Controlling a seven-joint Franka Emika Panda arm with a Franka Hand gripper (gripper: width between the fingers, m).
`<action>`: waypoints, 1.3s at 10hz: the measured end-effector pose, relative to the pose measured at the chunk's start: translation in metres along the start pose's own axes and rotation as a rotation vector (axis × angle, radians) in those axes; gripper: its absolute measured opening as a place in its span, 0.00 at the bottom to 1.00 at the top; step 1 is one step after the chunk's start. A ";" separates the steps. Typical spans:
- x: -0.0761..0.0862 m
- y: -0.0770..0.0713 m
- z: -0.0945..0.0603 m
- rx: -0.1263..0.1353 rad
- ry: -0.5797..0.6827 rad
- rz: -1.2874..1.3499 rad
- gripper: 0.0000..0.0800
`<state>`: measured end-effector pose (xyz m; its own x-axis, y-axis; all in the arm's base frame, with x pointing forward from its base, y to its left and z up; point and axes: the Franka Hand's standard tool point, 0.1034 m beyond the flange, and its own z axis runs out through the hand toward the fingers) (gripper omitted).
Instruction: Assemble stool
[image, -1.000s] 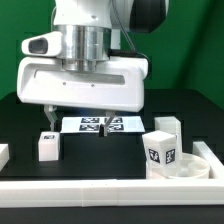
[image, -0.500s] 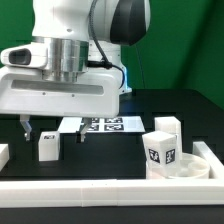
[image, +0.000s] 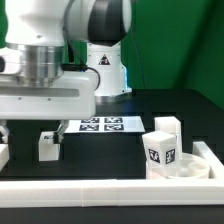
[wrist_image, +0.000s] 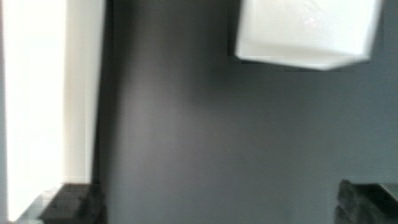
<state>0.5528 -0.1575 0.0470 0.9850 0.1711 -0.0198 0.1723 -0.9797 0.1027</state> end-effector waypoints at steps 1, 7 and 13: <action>-0.006 -0.004 0.001 0.029 -0.069 0.011 0.81; -0.013 -0.017 0.013 0.083 -0.388 -0.023 0.81; -0.029 -0.022 0.018 0.046 -0.708 0.037 0.81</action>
Offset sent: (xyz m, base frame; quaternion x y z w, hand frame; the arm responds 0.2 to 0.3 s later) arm 0.0000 0.0000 0.0000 0.0000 -0.1938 0.0000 0.9810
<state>0.5205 -0.1423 0.0272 0.7499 0.0438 -0.6601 0.1232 -0.9896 0.0743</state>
